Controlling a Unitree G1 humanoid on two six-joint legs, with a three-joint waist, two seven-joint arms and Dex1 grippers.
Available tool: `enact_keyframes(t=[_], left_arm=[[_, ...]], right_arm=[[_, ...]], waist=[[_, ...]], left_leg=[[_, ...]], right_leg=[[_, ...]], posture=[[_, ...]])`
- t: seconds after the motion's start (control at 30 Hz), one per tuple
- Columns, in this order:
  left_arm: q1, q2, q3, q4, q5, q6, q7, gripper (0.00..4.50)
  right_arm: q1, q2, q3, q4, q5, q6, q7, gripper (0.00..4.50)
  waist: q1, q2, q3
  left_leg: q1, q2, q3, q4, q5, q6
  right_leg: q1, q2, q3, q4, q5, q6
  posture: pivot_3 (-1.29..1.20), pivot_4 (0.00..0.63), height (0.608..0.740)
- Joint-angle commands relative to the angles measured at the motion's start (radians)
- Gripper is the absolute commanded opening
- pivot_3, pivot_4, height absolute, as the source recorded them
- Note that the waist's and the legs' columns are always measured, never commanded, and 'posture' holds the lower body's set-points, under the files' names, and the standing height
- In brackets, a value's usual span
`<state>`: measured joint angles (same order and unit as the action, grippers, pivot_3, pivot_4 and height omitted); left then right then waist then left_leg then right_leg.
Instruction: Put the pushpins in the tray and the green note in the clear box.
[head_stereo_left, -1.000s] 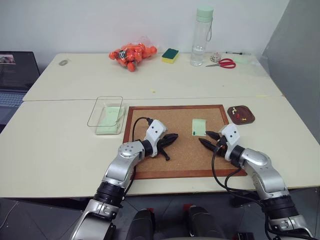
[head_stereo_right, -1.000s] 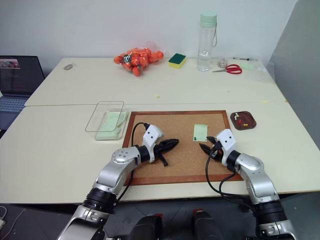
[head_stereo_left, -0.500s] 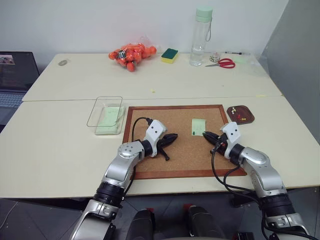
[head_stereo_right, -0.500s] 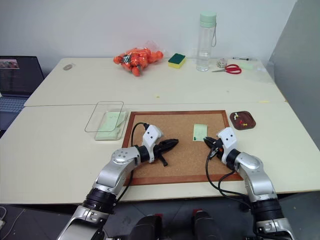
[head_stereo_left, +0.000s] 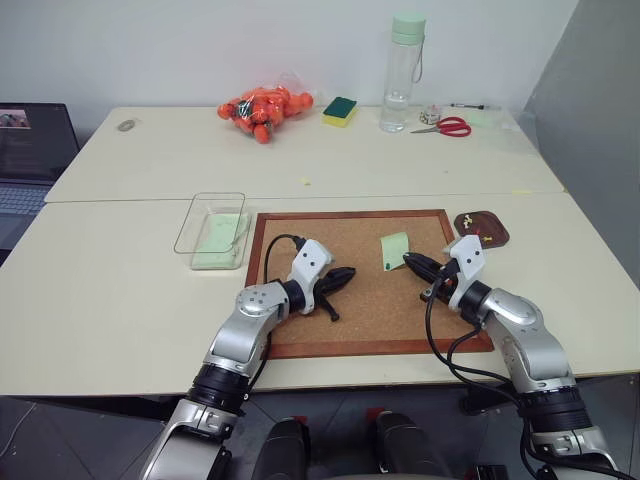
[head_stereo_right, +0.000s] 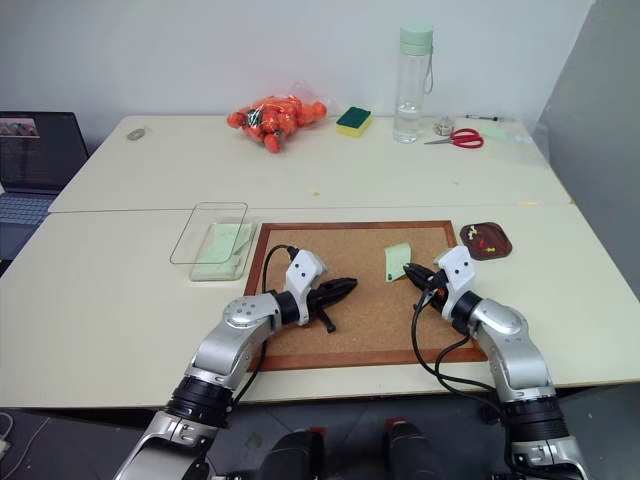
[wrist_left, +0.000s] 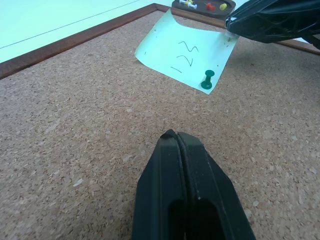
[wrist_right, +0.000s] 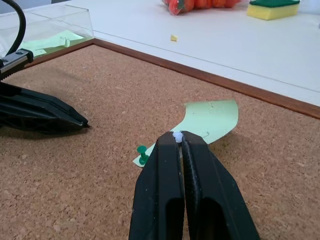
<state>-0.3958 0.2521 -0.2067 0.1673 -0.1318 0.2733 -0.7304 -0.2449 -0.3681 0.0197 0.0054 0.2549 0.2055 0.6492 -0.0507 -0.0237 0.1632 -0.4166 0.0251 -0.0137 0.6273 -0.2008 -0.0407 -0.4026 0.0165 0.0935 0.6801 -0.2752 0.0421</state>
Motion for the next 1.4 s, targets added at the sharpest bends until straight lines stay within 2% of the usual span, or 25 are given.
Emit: enact_keyframes(t=[0.03, 1.07, 1.4], left_arm=[[0.026, -0.002, -0.023, 0.024, 0.008, 0.018, -0.008, 0.0], [0.034, 0.002, -0.026, 0.011, 0.006, 0.025, -0.012, 0.0], [0.032, 0.003, -0.028, 0.013, 0.006, 0.023, -0.015, 0.0]], right_arm=[[-0.008, 0.0, -0.019, -0.026, 0.006, -0.025, -0.004, 0.04], [-0.025, 0.015, -0.077, 0.01, 0.031, -0.03, -0.037, 0.04], [-0.184, 0.022, -0.184, 0.32, -0.085, -0.091, -0.332, 0.04]], waist=[[0.0, 0.0, 0.0], [0.0, 0.0, 0.0], [0.0, 0.0, 0.0]], left_leg=[[0.0, 0.0, 0.0, 0.0, 0.0, 0.0], [0.0, 0.0, 0.0, 0.0, 0.0, 0.0], [0.0, 0.0, 0.0, 0.0, 0.0, 0.0]], right_leg=[[0.0, 0.0, 0.0, 0.0, 0.0, 0.0], [0.0, 0.0, 0.0, 0.0, 0.0, 0.0], [0.0, 0.0, 0.0, 0.0, 0.0, 0.0]], posture=[[0.0, 0.15, 0.74], [0.0, 0.15, 0.74], [0.0, 0.15, 0.74]])
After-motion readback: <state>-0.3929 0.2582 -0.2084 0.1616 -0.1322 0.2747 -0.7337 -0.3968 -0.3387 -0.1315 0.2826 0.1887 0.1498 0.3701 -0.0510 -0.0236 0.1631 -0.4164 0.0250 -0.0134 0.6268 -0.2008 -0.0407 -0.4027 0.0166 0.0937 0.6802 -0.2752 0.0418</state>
